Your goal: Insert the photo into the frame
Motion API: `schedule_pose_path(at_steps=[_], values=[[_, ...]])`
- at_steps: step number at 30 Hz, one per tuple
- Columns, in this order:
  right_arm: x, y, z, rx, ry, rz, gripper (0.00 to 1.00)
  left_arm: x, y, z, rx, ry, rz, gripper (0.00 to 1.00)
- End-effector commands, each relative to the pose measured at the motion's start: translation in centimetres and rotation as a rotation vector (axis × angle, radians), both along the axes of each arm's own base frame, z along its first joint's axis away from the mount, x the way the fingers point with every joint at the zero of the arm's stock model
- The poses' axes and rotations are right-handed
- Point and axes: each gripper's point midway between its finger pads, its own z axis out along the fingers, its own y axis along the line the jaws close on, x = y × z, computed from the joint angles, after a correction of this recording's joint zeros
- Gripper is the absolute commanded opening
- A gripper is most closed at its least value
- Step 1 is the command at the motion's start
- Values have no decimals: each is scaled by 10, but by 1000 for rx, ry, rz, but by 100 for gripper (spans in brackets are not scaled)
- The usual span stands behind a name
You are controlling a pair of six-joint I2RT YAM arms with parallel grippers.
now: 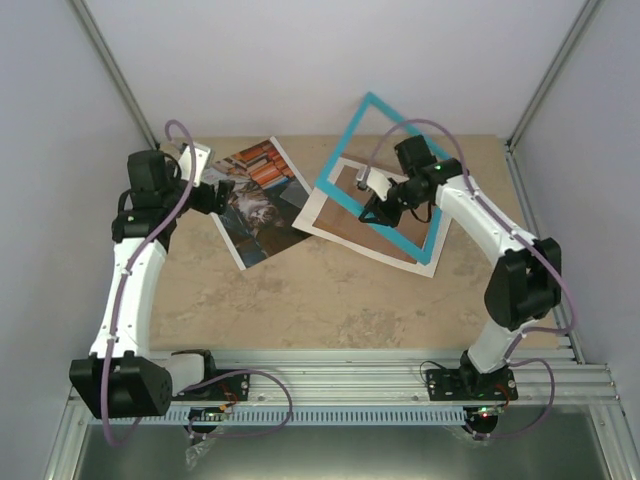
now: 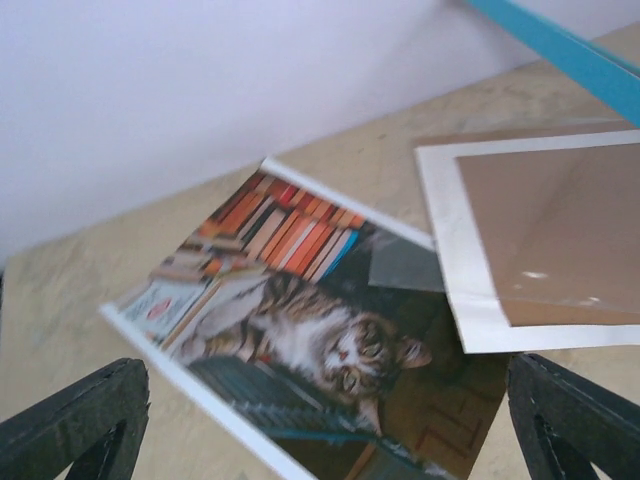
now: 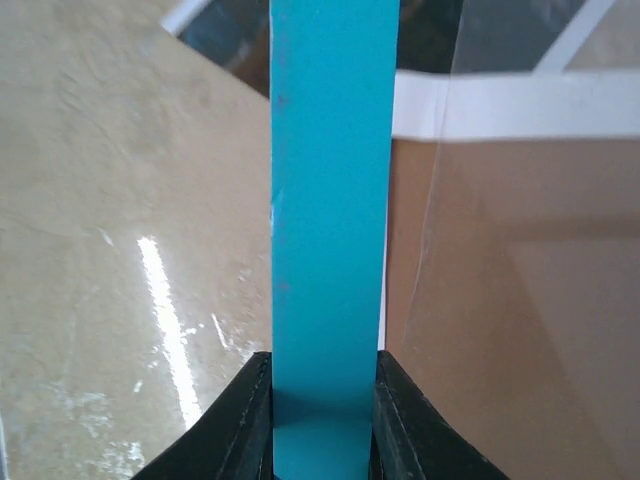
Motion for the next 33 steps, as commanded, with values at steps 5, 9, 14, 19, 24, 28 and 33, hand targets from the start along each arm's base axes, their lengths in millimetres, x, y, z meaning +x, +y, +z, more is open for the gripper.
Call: schedule_pose_path(at_steps=[5,9,14,19,24,28,33], values=[[-33,18,119,294,-229,284,0,-14,-65,51,152,-309,-439,100],[-65,23,167,444,-280,397,1,-26,-89,86,226,-514,-548,100],[-104,27,222,664,-332,535,0,-33,-115,132,319,-763,-548,100],[-132,26,245,793,-298,630,1,-43,-131,183,433,-999,-526,100],[-148,30,247,812,-265,670,1,-54,-142,211,607,-1174,-509,100],[-161,39,239,797,-243,708,1,-62,-148,223,721,-1265,-505,99],[-174,46,233,780,-224,738,0,-59,-152,213,873,-1266,-567,96]])
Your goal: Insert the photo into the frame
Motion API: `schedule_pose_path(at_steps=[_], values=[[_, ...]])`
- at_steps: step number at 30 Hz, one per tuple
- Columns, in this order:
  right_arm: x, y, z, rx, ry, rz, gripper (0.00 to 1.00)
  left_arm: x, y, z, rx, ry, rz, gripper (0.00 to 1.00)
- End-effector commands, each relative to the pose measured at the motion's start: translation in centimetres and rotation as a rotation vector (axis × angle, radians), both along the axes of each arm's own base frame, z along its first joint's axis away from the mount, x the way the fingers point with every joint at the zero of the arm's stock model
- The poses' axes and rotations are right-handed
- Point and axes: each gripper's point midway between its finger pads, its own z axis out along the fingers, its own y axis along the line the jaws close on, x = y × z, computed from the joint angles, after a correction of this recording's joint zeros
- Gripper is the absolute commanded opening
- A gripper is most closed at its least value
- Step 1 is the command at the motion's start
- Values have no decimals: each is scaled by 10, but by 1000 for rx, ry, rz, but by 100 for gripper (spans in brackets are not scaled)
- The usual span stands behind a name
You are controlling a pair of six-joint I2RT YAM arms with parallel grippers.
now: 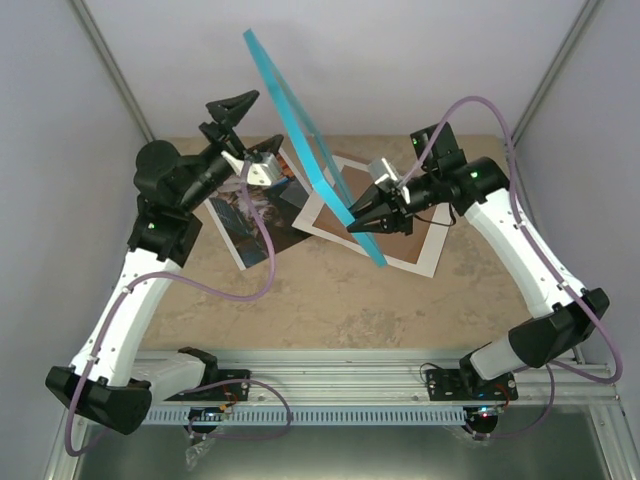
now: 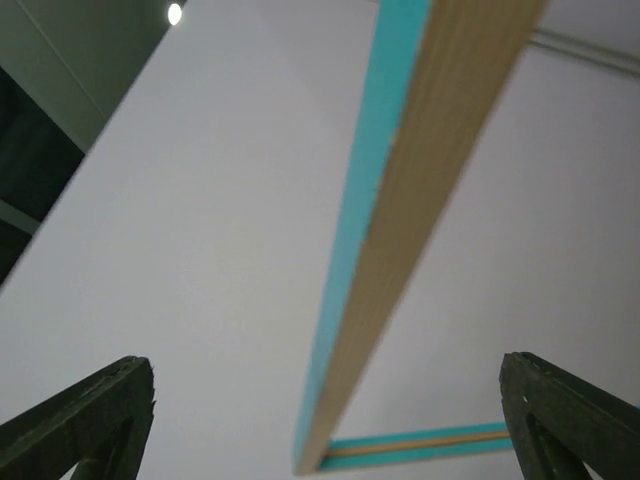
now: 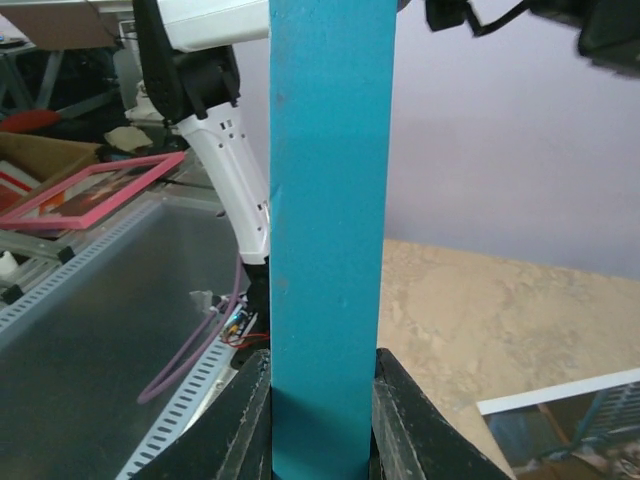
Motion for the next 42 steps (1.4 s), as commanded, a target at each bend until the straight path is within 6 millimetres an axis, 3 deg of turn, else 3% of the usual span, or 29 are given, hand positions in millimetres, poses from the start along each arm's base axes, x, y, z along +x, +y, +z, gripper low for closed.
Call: schedule_pose_path(at_steps=[1,5,15,18,21,25,31,34,35,37,42], values=[[-20,4,14,72,-122,73,1,-5,-3,6,164,-156,28,95],[-25,6,7,49,-96,96,1,-3,-8,1,242,-211,45,87],[-35,6,3,31,-79,131,1,-9,-18,-10,352,-243,45,55],[-37,5,4,33,-76,133,0,-11,-21,-19,389,-209,49,39],[-38,4,4,32,-79,132,1,-14,-20,-27,415,-193,52,15],[-37,2,6,35,-94,123,1,-16,-18,-33,418,-170,58,1],[-15,-3,25,43,-101,17,24,-18,-10,-29,351,-105,91,0],[3,-12,48,78,-131,-86,76,-17,-5,-30,307,-39,109,0],[11,-16,57,89,-128,-138,86,-17,-4,-30,297,-22,114,0],[26,-29,72,132,-133,-223,97,-17,-1,-30,270,13,122,0],[68,-64,114,215,-165,-432,98,-11,4,-29,178,130,146,0]])
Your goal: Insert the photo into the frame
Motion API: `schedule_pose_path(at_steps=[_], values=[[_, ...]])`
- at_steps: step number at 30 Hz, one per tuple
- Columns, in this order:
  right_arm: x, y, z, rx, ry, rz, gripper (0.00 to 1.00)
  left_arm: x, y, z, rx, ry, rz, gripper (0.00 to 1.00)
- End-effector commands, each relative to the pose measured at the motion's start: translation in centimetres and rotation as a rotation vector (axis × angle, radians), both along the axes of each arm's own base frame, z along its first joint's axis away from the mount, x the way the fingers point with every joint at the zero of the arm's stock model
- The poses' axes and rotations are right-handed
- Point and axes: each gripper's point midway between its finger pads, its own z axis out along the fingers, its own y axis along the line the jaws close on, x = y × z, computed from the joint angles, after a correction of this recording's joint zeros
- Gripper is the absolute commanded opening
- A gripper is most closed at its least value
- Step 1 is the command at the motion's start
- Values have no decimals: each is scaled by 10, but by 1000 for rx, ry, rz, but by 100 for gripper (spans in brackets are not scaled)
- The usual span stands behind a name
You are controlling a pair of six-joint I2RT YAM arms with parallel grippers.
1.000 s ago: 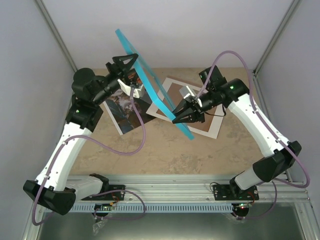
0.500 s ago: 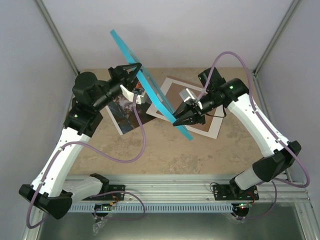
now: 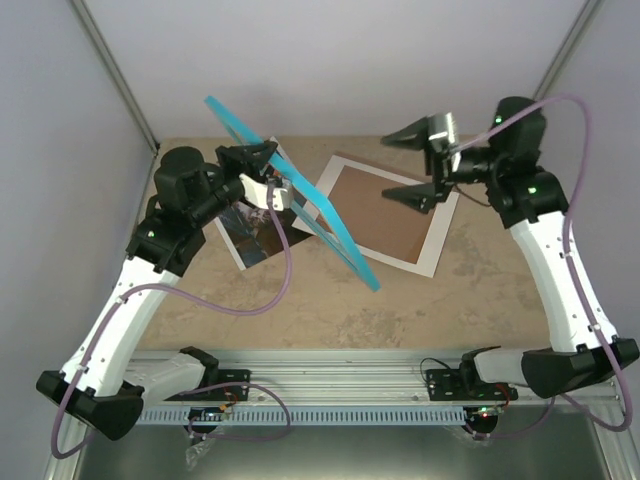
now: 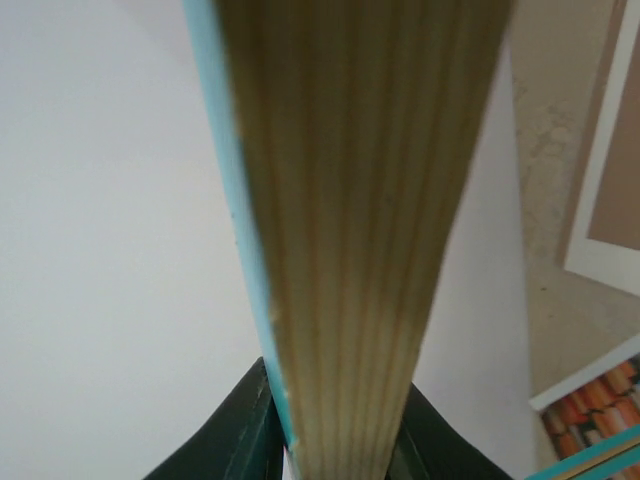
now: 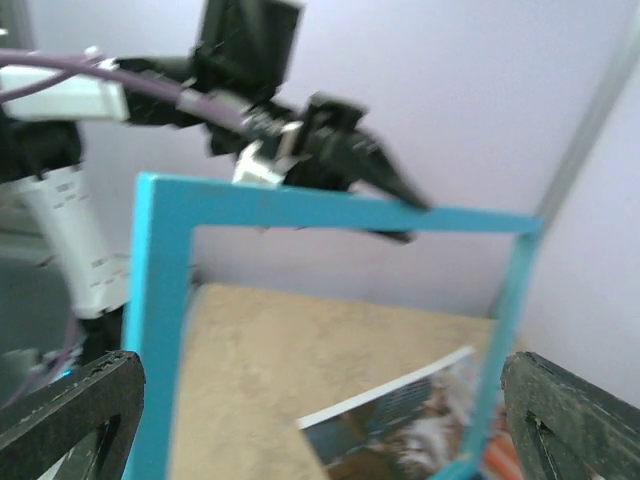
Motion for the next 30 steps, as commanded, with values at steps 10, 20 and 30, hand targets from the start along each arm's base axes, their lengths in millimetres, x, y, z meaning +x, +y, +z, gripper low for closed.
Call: schedule_pose_path(at_steps=[10,20,30], values=[[121,-81,1,44,107,-512,98,26,42,44,-593,398,342,0],[162,-106,-92,-130,212,-698,98,46,125,-35,-1045,843,799,0],[163,-109,-192,-330,281,-688,96,31,193,-139,-1323,1131,1067,0]])
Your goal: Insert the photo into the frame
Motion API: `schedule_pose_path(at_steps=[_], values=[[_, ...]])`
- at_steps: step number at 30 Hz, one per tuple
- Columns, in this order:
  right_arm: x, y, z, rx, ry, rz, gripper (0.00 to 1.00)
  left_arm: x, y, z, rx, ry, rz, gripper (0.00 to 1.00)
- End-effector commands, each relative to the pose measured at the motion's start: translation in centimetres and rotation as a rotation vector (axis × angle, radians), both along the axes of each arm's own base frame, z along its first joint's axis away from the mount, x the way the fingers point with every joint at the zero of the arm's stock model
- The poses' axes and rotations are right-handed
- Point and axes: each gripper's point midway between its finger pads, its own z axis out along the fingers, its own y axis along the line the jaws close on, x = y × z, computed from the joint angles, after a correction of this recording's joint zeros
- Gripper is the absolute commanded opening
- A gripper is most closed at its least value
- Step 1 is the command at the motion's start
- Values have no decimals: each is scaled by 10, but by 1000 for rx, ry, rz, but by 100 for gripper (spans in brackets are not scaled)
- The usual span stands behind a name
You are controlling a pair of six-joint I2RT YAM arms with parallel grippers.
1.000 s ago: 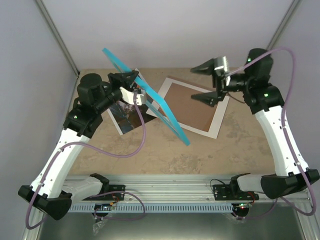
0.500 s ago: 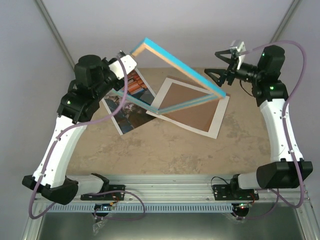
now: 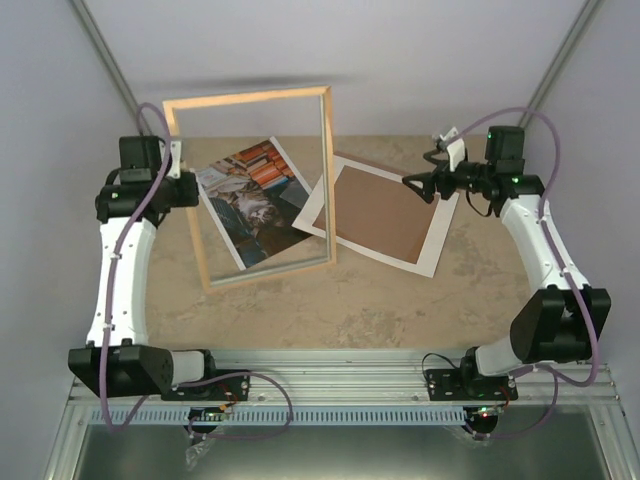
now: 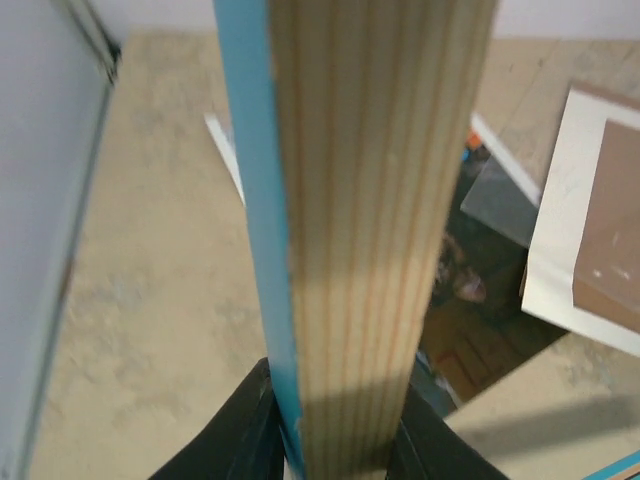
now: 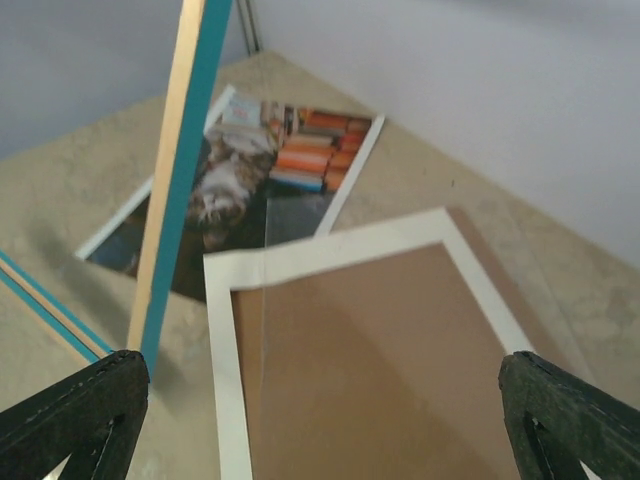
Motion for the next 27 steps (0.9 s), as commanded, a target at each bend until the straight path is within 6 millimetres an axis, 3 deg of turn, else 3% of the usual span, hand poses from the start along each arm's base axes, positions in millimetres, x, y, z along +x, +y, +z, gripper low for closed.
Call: schedule_pose_path(at_steps=[1,8,14,18,27], values=[[-4,-4,-47,-130,25,0,96,-18,-1,-25,-209,66,64,0],[-2,-11,-132,-275,166,-11,93,-30,11,-72,-316,221,85,0],[15,-16,-182,-291,302,-50,92,-43,26,-109,-341,348,120,0],[28,-18,-199,-271,371,-64,91,-37,50,-134,-324,454,216,0],[65,-32,-218,-282,442,-104,91,-22,94,-204,-454,643,215,0]])
